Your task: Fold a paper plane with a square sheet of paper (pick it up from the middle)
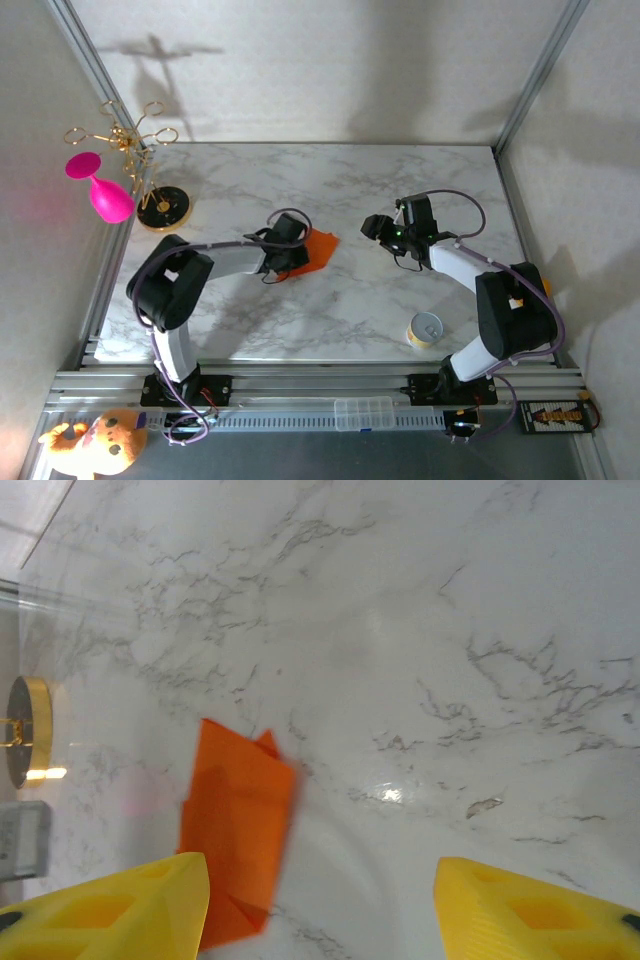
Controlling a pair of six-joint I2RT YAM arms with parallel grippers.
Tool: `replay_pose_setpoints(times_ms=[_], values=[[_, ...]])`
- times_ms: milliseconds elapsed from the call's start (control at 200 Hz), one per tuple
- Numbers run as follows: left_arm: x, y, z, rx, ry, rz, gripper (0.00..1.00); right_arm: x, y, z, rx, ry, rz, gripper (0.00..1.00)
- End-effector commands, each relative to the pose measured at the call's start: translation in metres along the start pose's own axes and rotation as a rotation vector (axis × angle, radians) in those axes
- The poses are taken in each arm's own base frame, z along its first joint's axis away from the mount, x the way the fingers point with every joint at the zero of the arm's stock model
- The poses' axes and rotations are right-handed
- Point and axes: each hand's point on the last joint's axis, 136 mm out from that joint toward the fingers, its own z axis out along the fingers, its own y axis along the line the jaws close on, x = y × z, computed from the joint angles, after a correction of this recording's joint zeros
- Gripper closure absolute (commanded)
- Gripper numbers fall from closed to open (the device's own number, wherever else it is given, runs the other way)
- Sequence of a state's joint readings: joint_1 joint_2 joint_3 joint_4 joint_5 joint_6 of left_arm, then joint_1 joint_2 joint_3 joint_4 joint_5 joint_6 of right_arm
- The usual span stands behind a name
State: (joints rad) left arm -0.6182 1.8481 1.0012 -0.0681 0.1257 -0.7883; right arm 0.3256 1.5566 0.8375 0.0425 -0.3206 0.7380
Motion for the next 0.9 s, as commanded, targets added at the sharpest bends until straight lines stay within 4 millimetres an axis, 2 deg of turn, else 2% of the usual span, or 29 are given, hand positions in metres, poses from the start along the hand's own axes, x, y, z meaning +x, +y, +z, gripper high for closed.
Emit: replay_pose_setpoints(times_ms=[0, 140, 295, 391, 466, 656, 896], values=[[0.043, -0.016, 0.013, 0.048, 0.139, -0.051, 0.89, 0.018, 0.002, 0.008, -0.020, 0.069, 0.071, 0.41], [0.046, -0.022, 0.013, 0.075, 0.129, -0.110, 0.90, 0.050, -0.001, 0.018, 0.006, 0.149, 0.154, 0.47], [0.040, -0.031, 0.005, 0.107, 0.117, -0.110, 0.90, 0.079, 0.026, 0.036, -0.070, 0.233, 0.147, 0.57], [0.035, -0.038, -0.004, 0.130, 0.104, -0.109, 0.90, 0.092, 0.030, 0.050, -0.063, 0.280, 0.132, 0.65], [0.032, -0.042, -0.010, 0.143, 0.096, -0.105, 0.90, 0.095, 0.024, 0.057, -0.030, 0.290, 0.131, 0.68], [0.027, -0.044, -0.022, 0.152, 0.066, -0.093, 0.87, 0.101, 0.005, 0.068, 0.060, 0.317, 0.095, 0.70], [0.026, -0.009, -0.010, 0.009, 0.042, -0.076, 0.87, 0.103, 0.000, 0.073, 0.084, 0.339, 0.049, 0.70]])
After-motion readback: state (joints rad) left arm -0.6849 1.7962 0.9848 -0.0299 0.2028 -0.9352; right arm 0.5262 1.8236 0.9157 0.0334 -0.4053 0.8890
